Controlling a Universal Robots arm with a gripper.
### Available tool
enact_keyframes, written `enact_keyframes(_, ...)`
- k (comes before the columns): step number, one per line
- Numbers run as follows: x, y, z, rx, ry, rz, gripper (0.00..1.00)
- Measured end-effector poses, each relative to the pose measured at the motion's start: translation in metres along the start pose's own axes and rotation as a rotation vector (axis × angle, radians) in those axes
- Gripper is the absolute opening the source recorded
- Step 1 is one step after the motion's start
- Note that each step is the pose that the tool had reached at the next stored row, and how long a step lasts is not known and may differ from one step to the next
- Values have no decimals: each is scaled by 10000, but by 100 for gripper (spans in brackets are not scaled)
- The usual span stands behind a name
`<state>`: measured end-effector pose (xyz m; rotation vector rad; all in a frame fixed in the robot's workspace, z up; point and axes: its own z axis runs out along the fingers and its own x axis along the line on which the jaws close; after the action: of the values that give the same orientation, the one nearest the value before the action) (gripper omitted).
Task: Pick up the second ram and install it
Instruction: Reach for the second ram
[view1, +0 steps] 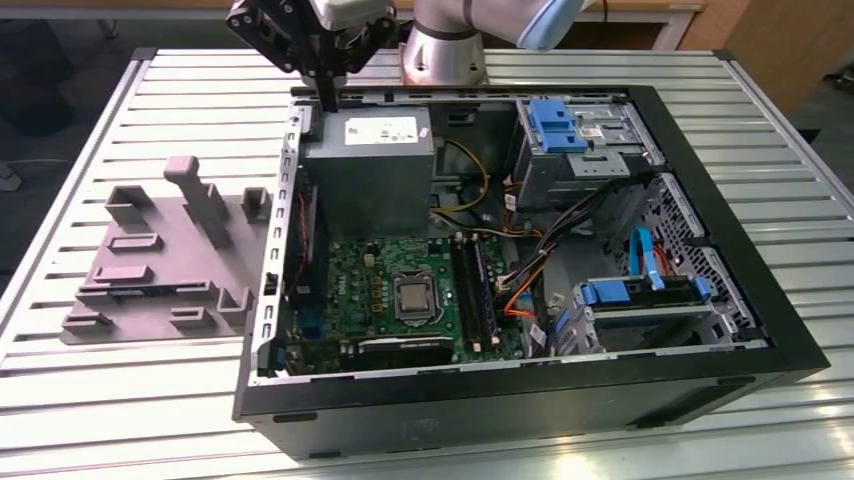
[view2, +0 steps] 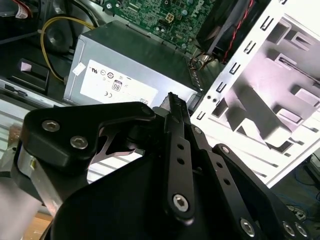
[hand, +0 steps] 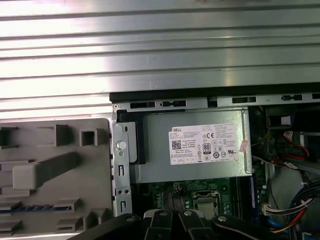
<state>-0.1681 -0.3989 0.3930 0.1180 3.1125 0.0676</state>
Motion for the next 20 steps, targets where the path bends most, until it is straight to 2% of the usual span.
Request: enact_keyframes(20,111,-9,3,0,4,0,11)
